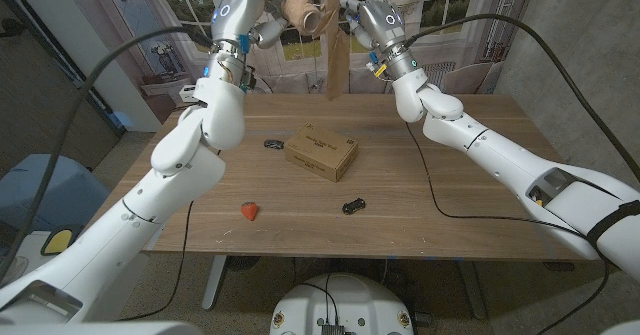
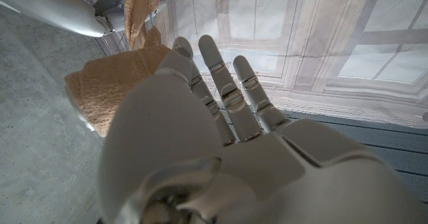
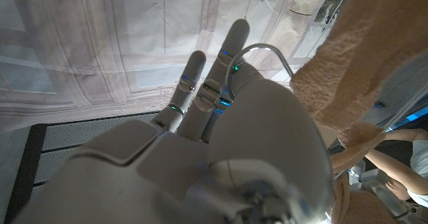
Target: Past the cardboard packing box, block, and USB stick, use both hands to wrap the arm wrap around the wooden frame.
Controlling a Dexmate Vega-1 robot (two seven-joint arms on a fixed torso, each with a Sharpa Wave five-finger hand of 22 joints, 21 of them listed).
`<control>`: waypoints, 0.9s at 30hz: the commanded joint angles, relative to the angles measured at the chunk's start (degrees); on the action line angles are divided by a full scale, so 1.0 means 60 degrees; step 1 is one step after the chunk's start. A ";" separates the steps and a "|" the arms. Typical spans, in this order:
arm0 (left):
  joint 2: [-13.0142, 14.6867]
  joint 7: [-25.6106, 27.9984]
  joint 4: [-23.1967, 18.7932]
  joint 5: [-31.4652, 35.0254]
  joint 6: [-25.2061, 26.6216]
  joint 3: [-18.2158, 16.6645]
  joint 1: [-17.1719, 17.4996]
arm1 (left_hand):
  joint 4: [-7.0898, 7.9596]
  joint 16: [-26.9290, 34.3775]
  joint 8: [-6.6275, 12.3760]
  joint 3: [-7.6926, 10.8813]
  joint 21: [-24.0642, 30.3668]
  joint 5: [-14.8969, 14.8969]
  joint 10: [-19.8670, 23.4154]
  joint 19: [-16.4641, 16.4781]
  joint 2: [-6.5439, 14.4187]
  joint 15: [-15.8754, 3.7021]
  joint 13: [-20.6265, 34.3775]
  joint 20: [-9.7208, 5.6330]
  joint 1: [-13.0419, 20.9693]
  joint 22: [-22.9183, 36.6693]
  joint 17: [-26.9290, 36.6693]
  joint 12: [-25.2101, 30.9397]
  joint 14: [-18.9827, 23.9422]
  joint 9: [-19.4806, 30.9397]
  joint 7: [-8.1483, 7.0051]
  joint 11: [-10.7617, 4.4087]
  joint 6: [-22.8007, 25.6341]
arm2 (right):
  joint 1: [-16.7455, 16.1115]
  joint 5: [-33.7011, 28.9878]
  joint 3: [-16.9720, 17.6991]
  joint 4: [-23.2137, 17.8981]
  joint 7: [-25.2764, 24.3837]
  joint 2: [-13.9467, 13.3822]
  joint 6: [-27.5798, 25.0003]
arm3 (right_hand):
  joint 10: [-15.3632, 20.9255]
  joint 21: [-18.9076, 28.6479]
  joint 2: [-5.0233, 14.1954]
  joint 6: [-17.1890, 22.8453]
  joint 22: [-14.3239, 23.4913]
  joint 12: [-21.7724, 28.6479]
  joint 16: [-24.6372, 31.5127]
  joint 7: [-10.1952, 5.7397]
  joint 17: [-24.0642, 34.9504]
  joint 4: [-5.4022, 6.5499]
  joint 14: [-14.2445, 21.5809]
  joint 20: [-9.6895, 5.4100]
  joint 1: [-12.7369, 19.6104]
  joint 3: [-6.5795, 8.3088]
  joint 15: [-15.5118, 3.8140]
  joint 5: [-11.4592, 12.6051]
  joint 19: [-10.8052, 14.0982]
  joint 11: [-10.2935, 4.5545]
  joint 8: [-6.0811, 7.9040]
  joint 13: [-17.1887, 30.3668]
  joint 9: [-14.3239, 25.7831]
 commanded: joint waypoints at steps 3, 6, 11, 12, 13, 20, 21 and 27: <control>-0.0218 0.0091 0.0059 -0.0222 -0.0299 -0.0029 0.0111 | 0.0069 -0.0014 0.0066 0.0141 0.0098 0.0022 0.0242 0.0013 0.0100 -0.0653 0.0067 -0.0087 -0.0113 0.0032 0.0071 0.0003 0.0127 0.0041 0.1822 -0.0114 0.1916 | 0.0001 -0.0143 0.0034 -0.0055 -0.0259 0.0032 0.0103 | 0.0989 0.0002 0.0044 0.0082 0.0026 0.0043 -0.0005 -0.0028 0.0019 -0.0021 0.0085 -0.1478 0.0085 -0.0057 -0.0119 0.0016 -0.0043 -0.0993 0.0030 0.0025 0.0030; -0.0427 0.0110 0.0333 -0.0965 -0.0601 -0.0189 0.0210 | 0.0064 -0.0017 0.0075 0.0142 0.0102 0.0019 0.0244 0.0013 0.0091 -0.0653 0.0075 -0.0085 -0.0113 0.0032 0.0079 0.0000 0.0130 0.0062 0.1825 -0.0114 0.1917 | 0.0022 -0.0153 0.0029 -0.0117 -0.0282 0.0038 0.0188 | 0.0984 0.0005 0.0044 0.0083 0.0028 0.0041 -0.0010 -0.0028 0.0020 -0.0023 0.0080 -0.1481 0.0089 -0.0060 -0.0119 0.0017 -0.0041 -0.0997 0.0028 0.0025 0.0030; -0.1136 0.0738 0.0627 -0.1271 -0.0069 -0.0107 0.0403 | 0.0014 0.0014 0.0091 0.0160 0.0151 -0.0019 0.0343 0.0079 0.0060 -0.0659 0.0042 -0.0129 -0.0074 0.0035 0.0123 -0.0013 0.0215 0.0065 0.1920 -0.0090 0.2002 | 0.0086 -0.0283 -0.0022 -0.0227 -0.0178 0.0057 0.0193 | 0.0999 0.0006 0.0051 0.0043 0.0028 0.0048 -0.0013 -0.0019 0.0024 -0.0024 0.0079 -0.1481 0.0097 -0.0062 -0.0120 0.0018 -0.0040 -0.1007 0.0007 0.0027 0.0031; -0.1358 0.0961 0.0641 -0.1250 0.0159 -0.0061 0.0453 | 0.0002 0.0025 0.0084 0.0167 0.0168 -0.0041 0.0382 0.0092 0.0054 -0.0655 0.0046 -0.0106 -0.0067 0.0037 0.0137 -0.0004 0.0249 0.0061 0.1958 -0.0081 0.2015 | 0.0094 -0.0316 -0.0028 -0.0241 -0.0161 0.0074 0.0157 | 0.0999 0.0008 0.0050 0.0039 0.0029 0.0047 -0.0013 -0.0022 0.0024 -0.0022 0.0080 -0.1480 0.0094 -0.0064 -0.0120 0.0017 -0.0040 -0.1008 0.0006 0.0027 0.0031; -0.1796 0.1597 0.0691 -0.0834 0.0691 0.0138 0.0528 | -0.0027 0.0048 0.0067 0.0187 0.0195 -0.0081 0.0431 0.0112 0.0047 -0.0653 0.0035 -0.0015 -0.0045 0.0038 0.0158 -0.0006 0.0311 0.0055 0.2086 -0.0081 0.2021 | 0.0120 -0.0325 -0.0035 -0.0256 -0.0094 0.0093 0.0132 | 0.0993 0.0004 0.0058 0.0041 0.0027 0.0044 -0.0014 -0.0020 0.0026 -0.0023 0.0080 -0.1482 0.0101 -0.0060 -0.0120 0.0019 -0.0038 -0.1007 0.0005 0.0026 0.0031; -0.2482 0.3795 0.1148 0.0473 0.1307 0.0728 0.0619 | -0.0119 0.0130 0.0061 0.0235 0.0273 -0.0153 0.0654 0.0208 -0.0034 -0.0642 -0.0019 0.0029 0.0012 0.0033 0.0207 0.0015 0.0531 0.0032 0.2110 -0.0048 0.2178 | 0.0203 -0.0415 -0.0088 -0.0262 0.0085 0.0190 0.0009 | 0.0997 0.0011 0.0052 0.0038 0.0031 0.0046 -0.0015 -0.0029 0.0033 -0.0026 0.0087 -0.1484 0.0107 -0.0072 -0.0120 0.0018 -0.0040 -0.1007 -0.0002 0.0029 0.0032; -0.2491 0.3898 0.1171 0.0512 0.1300 0.0741 0.0620 | -0.0122 0.0131 0.0055 0.0241 0.0281 -0.0155 0.0660 0.0215 -0.0038 -0.0640 -0.0026 0.0042 0.0008 0.0032 0.0209 0.0008 0.0544 0.0030 0.2115 -0.0049 0.2187 | 0.0219 -0.0420 -0.0100 -0.0269 0.0114 0.0200 0.0012 | 0.0993 0.0011 0.0050 0.0042 0.0031 0.0044 -0.0015 -0.0037 0.0033 -0.0027 0.0088 -0.1484 0.0107 -0.0074 -0.0119 0.0018 -0.0041 -0.1007 0.0000 0.0028 0.0032; -0.2397 0.3968 0.1117 0.0321 0.1117 0.0612 0.0624 | -0.0123 0.0127 0.0024 0.0262 0.0305 -0.0165 0.0691 0.0231 -0.0055 -0.0639 -0.0020 0.0028 -0.0016 0.0029 0.0217 0.0004 0.0571 0.0020 0.2117 -0.0059 0.2202 | 0.0290 -0.0499 -0.0178 -0.0289 0.0197 0.0288 -0.0025 | 0.0977 0.0006 0.0057 0.0035 0.0029 0.0035 -0.0017 -0.0026 0.0039 -0.0026 0.0091 -0.1481 0.0112 -0.0078 -0.0120 0.0019 -0.0045 -0.1008 -0.0007 0.0026 0.0033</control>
